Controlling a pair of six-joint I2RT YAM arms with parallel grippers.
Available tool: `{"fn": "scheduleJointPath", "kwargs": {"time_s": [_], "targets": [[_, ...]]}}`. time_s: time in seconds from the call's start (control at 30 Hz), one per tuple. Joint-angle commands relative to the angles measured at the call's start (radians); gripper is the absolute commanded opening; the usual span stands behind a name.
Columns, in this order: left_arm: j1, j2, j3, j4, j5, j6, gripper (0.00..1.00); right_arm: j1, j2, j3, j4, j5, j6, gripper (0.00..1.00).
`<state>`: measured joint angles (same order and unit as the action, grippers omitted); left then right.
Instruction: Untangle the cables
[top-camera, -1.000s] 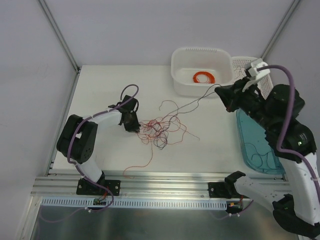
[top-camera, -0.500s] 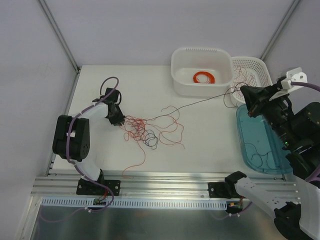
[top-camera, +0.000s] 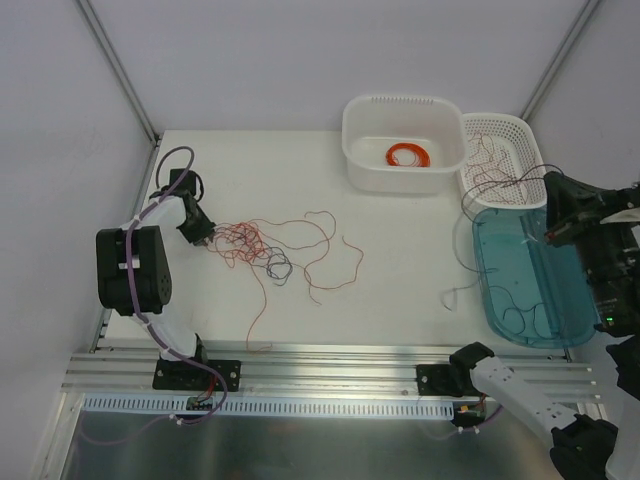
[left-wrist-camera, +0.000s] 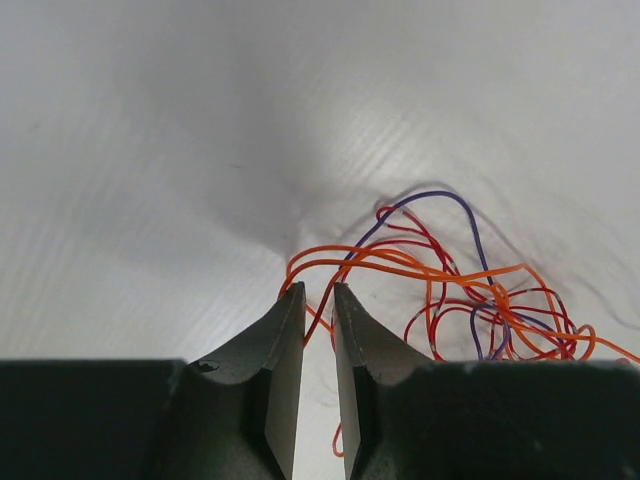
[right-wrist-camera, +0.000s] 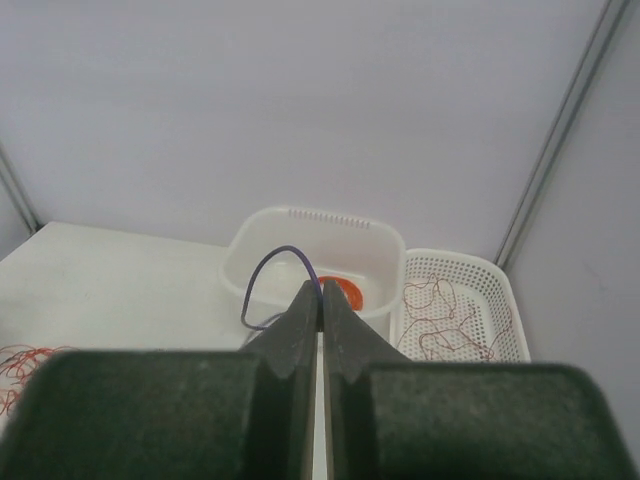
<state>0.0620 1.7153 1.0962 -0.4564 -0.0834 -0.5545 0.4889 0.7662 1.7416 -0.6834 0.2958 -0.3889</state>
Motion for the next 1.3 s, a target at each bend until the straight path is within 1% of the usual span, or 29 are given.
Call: {"fn": "scheduleJointPath", "kwargs": {"time_s": [0.0,0.13,0.17,0.2,0.27,0.3,0.37,0.4,0.43,0.47,0.5,0.53,0.57,0.67,0.7,0.83,0.87,0.93,1.0,1.03,1.07,1.1,1.13,1.17,1.2,1.27], "targets": [[0.056,0.017,0.04,-0.034,-0.003,0.028,0.18,-0.004,-0.034,0.038,0.076,0.069,-0.047,0.01],[0.068,-0.012,0.047,-0.036,0.04,0.028,0.23,-0.003,-0.033,0.033,0.056,0.074,-0.064,0.01],[0.068,-0.025,0.042,-0.036,0.071,0.022,0.26,-0.003,-0.03,0.021,0.047,0.097,-0.068,0.01],[0.068,-0.052,0.039,-0.036,0.082,0.021,0.33,-0.003,-0.031,0.01,0.045,0.112,-0.071,0.01],[0.068,-0.089,0.021,-0.033,0.119,0.021,0.41,-0.003,-0.034,-0.013,0.053,0.166,-0.088,0.01],[0.067,-0.136,0.013,-0.034,0.147,0.022,0.51,-0.003,-0.034,-0.033,0.054,0.184,-0.093,0.01],[0.065,-0.192,-0.019,-0.034,0.169,0.036,0.61,-0.003,-0.031,-0.047,0.054,0.219,-0.099,0.01],[0.067,-0.253,-0.03,-0.036,0.187,0.042,0.67,-0.003,-0.031,-0.06,0.054,0.248,-0.103,0.01],[0.067,-0.285,-0.044,-0.036,0.198,0.05,0.77,-0.003,-0.03,-0.068,0.056,0.262,-0.108,0.01],[0.067,-0.319,-0.071,-0.036,0.208,0.07,0.84,-0.003,-0.025,-0.077,0.065,0.304,-0.113,0.01],[0.068,-0.388,-0.085,-0.036,0.214,0.079,0.89,-0.003,-0.024,-0.086,0.068,0.325,-0.122,0.01],[0.065,-0.423,-0.114,-0.036,0.227,0.087,0.98,-0.003,-0.018,-0.096,0.074,0.342,-0.128,0.01],[0.067,-0.495,-0.131,-0.036,0.237,0.105,0.99,-0.004,-0.015,-0.102,0.08,0.377,-0.134,0.01],[0.067,-0.604,-0.194,-0.034,0.263,0.151,0.99,-0.004,0.007,-0.1,0.099,0.417,-0.145,0.01],[0.067,-0.673,-0.212,-0.034,0.269,0.166,0.99,-0.004,0.013,-0.093,0.1,0.421,-0.145,0.01],[0.065,-0.827,-0.314,-0.033,0.295,0.263,0.99,-0.004,0.062,-0.031,0.099,0.443,-0.146,0.01],[0.065,-0.874,-0.329,-0.033,0.31,0.272,0.99,-0.004,0.08,-0.004,0.099,0.471,-0.156,0.01],[0.061,-0.904,-0.37,-0.033,0.341,0.274,0.99,-0.004,0.103,0.021,0.116,0.514,-0.204,0.01],[0.052,-0.927,-0.398,-0.028,0.381,0.272,0.99,-0.004,0.127,0.033,0.149,0.591,-0.258,0.01],[0.044,-0.933,-0.424,-0.027,0.389,0.281,0.99,-0.006,0.133,0.021,0.213,0.658,-0.299,0.01],[0.039,-0.945,-0.436,-0.027,0.392,0.289,0.99,-0.006,0.131,0.0,0.266,0.69,-0.402,0.01],[0.035,-0.954,-0.447,-0.027,0.39,0.295,0.99,-0.015,0.133,-0.067,0.327,0.718,-0.468,0.01],[0.027,-0.964,-0.467,-0.024,0.381,0.303,0.99,-0.027,0.137,-0.097,0.423,0.736,-0.511,0.01],[0.015,-0.983,-0.475,-0.022,0.373,0.306,0.99,-0.062,0.14,-0.111,0.436,0.743,-0.531,0.01],[0.01,-0.987,-0.481,-0.022,0.361,0.297,0.99,-0.088,0.151,-0.109,0.426,0.737,-0.512,0.01],[0.004,-0.991,-0.496,-0.016,0.37,0.292,0.99,-0.166,0.159,-0.099,0.357,0.695,-0.46,0.01]]}}
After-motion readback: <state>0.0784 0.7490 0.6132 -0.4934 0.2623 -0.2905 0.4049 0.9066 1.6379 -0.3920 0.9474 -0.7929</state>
